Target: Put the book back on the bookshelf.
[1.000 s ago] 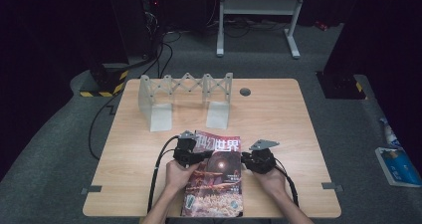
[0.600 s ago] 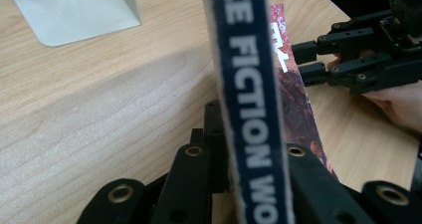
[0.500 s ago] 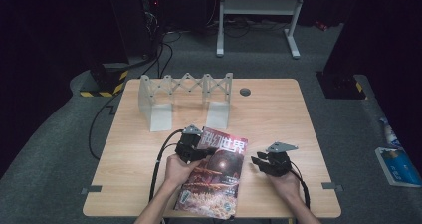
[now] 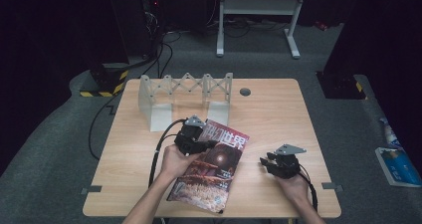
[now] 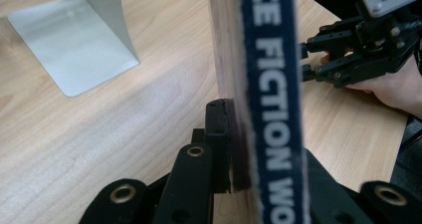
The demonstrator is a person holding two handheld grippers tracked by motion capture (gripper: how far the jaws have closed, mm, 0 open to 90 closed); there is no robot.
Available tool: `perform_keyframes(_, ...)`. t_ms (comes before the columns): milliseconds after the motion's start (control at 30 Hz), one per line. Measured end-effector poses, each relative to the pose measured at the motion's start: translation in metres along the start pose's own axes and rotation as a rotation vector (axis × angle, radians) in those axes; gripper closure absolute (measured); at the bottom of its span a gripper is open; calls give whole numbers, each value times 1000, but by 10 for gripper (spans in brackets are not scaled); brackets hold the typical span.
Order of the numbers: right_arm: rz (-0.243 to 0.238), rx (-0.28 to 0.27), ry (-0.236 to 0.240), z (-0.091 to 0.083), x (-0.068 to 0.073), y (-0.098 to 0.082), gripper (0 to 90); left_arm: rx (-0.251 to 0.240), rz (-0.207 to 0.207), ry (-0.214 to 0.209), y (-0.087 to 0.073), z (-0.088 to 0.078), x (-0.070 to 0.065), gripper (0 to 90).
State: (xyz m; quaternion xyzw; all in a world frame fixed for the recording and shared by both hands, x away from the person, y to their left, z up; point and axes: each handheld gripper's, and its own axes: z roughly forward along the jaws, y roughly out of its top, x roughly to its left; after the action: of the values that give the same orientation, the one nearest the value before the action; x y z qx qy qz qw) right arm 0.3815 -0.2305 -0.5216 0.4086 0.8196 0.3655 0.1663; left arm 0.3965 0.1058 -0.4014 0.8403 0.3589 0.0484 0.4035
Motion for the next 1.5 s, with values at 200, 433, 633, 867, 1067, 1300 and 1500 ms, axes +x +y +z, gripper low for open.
perform_keyframes(200,-48,-67,-21,2,1,-9,549,-6,13,4,13,-7,1,833)
perform_keyframes(433,-45,-74,-25,1,2,-10,543,5,42,27,32,-18,1,835)
perform_keyframes(633,-42,-75,-26,1,1,-11,540,13,53,44,40,-27,4,837)
perform_keyframes(867,-41,-75,-27,0,1,-11,539,16,47,72,46,-37,7,837)
perform_keyframes(1067,-40,-75,-28,0,1,-11,539,30,42,96,50,-42,12,837)
perform_keyframes(1300,-39,-75,-28,0,1,-12,539,27,30,111,50,-48,16,836)
perform_keyframes(1500,-38,-77,-29,0,1,-12,538,47,21,122,53,-51,21,836)
